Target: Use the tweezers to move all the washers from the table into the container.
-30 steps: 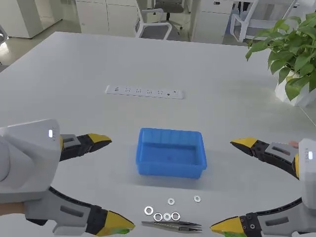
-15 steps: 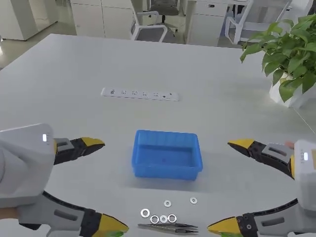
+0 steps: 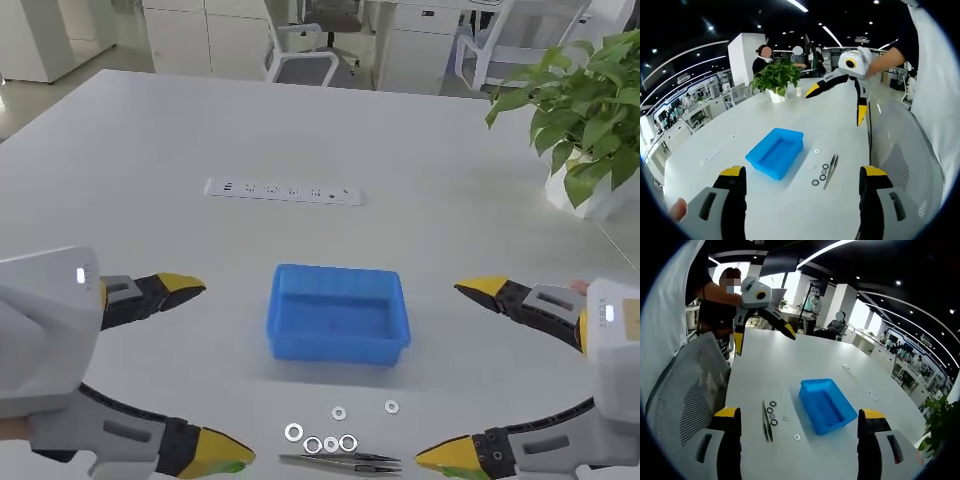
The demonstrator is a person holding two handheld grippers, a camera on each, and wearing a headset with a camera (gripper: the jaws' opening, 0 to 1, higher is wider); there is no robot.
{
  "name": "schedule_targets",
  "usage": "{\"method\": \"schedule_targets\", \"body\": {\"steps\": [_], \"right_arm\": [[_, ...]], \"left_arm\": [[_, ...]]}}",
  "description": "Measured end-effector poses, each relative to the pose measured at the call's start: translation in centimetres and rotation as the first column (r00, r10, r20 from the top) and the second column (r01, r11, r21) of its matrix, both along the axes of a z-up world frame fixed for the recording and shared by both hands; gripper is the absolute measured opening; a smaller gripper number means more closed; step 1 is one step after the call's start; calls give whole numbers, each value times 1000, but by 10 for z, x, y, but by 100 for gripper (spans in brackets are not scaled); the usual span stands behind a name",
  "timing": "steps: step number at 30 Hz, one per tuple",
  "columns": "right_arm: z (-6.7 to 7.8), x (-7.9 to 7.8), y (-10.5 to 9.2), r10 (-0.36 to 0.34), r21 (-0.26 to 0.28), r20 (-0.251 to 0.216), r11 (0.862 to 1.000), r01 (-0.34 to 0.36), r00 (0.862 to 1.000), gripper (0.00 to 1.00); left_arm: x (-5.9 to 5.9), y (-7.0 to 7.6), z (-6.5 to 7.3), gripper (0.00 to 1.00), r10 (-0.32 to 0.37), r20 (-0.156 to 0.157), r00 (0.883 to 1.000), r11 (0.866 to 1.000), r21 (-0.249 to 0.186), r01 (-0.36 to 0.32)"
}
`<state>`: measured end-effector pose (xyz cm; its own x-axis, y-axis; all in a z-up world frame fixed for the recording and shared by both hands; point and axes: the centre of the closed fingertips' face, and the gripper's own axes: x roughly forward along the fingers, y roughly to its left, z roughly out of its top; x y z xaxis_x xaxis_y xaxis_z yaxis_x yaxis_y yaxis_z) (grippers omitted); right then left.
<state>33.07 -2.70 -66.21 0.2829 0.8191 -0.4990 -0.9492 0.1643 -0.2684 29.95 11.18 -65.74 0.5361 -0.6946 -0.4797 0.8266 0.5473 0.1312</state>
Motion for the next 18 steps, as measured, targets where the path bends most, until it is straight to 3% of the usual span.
{"method": "schedule_targets", "body": {"steps": [18], "right_arm": [[1, -2, 1, 8, 0, 2, 1000, -8, 1000, 97]], "left_arm": [[1, -3, 4, 99, -3, 16, 1000, 1000, -8, 3]]}}
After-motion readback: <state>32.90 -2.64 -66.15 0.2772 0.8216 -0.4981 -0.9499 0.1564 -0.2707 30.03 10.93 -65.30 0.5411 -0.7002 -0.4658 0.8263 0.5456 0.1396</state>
